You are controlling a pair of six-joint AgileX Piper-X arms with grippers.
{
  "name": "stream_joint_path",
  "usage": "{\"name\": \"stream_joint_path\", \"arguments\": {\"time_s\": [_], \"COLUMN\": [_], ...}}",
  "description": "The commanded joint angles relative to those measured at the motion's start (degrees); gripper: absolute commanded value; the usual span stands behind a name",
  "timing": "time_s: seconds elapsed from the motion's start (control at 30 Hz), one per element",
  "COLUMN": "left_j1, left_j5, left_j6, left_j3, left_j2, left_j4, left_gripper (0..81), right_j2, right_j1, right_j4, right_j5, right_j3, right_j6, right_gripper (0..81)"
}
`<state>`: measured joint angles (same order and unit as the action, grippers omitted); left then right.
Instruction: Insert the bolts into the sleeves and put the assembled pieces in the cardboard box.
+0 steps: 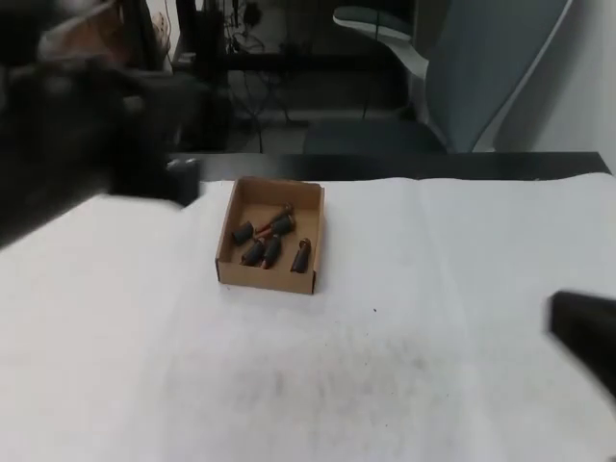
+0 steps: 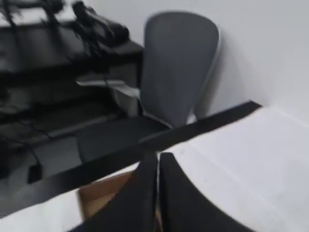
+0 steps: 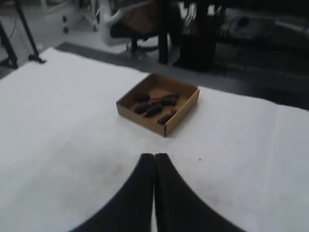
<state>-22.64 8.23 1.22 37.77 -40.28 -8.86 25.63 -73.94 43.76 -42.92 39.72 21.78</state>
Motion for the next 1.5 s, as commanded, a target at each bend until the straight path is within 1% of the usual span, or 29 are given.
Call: {"name": "stream_joint_path", "arguments": {"time_s": [0.0,0.03,0.07,0.13,0.17,0.23,0.3,0.37,0.4,0.43,0.5,0.57,0.6,0.67,0.7,0.77,0.8,0.83,0.9,0.97,1.03,1.1,1.2,1.33,1.37,1.4,1.47], "left_j1": [0.1,0.1,0.1,0.1,0.1,0.1,0.1,0.1,0.1,0.1,0.1,0.3,0.5,1.5,2.1,3.7,4.5,5.4,7.1,8.9,10.3,11.4,12.3,12.3,12.3,12.3,12.3], "left_j5": [-10.5,-14.8,-18.5,-22.4,-22.2,-22.2,-22.3,-23.7,-24.1,-24.9,-27.3,-27.9,-27.9,-27.9,-27.9,-26.5,-25.3,-23.3,-19.8,-17.1,-14.7,-12.5,-9.0,-6.7,-6.7,-6.8,-6.8], "left_j6": [-0.8,-0.8,-0.6,2.0,3.0,3.2,3.2,2.9,2.9,2.9,2.9,3.0,3.3,3.3,3.0,1.8,1.0,-0.6,-4.5,-7.1,-7.3,-7.3,-7.3,-7.3,-7.3,-7.3,-7.3], "left_j3": [-4.6,-6.0,-7.0,-9.5,-10.7,-12.8,-14.5,-16.2,-16.7,-17.0,-17.1,-17.1,-17.2,-17.7,-18.2,-20.0,-21.0,-22.1,-24.2,-26.4,-28.0,-29.6,-31.1,-32.0,-32.1,-32.3,-32.7], "left_j2": [12.9,16.5,20.4,26.7,28.6,31.0,31.5,31.2,31.1,31.1,31.1,31.1,31.1,31.1,31.1,31.1,31.1,31.0,31.0,31.0,30.9,30.9,30.9,30.9,30.9,30.9,30.9], "left_j4": [-2.8,-4.3,-5.2,-7.1,-8.2,-10.3,-11.9,-11.6,-11.5,-11.3,-11.8,-11.8,-11.8,-11.8,-11.8,-11.7,-11.7,-11.7,-11.3,-10.8,-10.1,-9.7,-10.4,-11.1,-11.2,-11.6,-12.3], "left_gripper": [1.8,1.8,1.8,1.8,1.8,1.8,1.8,1.8,1.8,1.8,1.8,1.8,1.8,1.8,1.8,1.8,1.8,1.8,1.8,1.8,1.8,1.8,1.8,1.8,1.8,1.8,1.8], "right_j2": [-4.5,-4.8,-4.3,-2.9,-1.5,1.4,4.7,8.3,10.2,11.6,14.6,16.0,16.0,15.7,15.2,13.6,12.6,10.8,7.1,3.3,-1.4,-6.3,-14.8,-22.0,-22.8,-23.2,-23.2], "right_j1": [-1.2,-1.2,-1.1,-0.6,-0.2,1.4,4.7,10.0,14.4,17.8,27.3,37.8,42.1,52.0,56.3,62.6,65.3,66.9,69.1,69.5,69.5,69.5,69.5,69.5,69.5,69.5,69.5], "right_j4": [-1.4,-2.3,-5.5,-14.6,-20.1,-29.0,-33.2,-33.8,-33.8,-33.8,-34.3,-34.3,-34.3,-34.2,-34.2,-32.6,-30.9,-28.8,-20.5,-14.1,-11.0,-9.9,-8.3,-16.2,-16.5,-15.3,-11.9], "right_j5": [-9.3,-11.4,-12.7,-12.1,-10.3,-9.5,-9.9,-7.8,-4.5,-2.5,2.0,10.0,13.9,22.5,26.1,34.4,37.8,41.4,44.8,44.7,45.1,46.7,46.8,46.8,47.4,49.8,55.1], "right_j3": [-2.0,-2.6,-3.7,-6.3,-8.2,-10.4,-11.7,-12.1,-12.2,-12.2,-12.2,-12.2,-12.2,-12.3,-12.3,-12.3,-12.3,-12.3,-12.3,-12.9,-14.5,-16.7,-21.3,-26.6,-27.7,-29.0,-31.7], "right_j6": [-5.0,-8.4,-14.7,-24.8,-30.4,-37.8,-38.8,-36.9,-36.3,-36.3,-35.1,-31.4,-29.7,-26.5,-26.4,-27.7,-27.9,-27.9,-28.7,-29.0,-28.5,-26.7,-23.0,-21.8,-19.8,-18.3,-18.0], "right_gripper": [0.4,0.4,0.4,0.4,0.4,0.4,0.4,0.4,0.4,0.4,0.4,0.4,0.4,0.4,0.4,0.4,0.4,0.4,0.4,0.4,0.4,0.4,0.4,0.4,0.4,0.4,0.4]}}
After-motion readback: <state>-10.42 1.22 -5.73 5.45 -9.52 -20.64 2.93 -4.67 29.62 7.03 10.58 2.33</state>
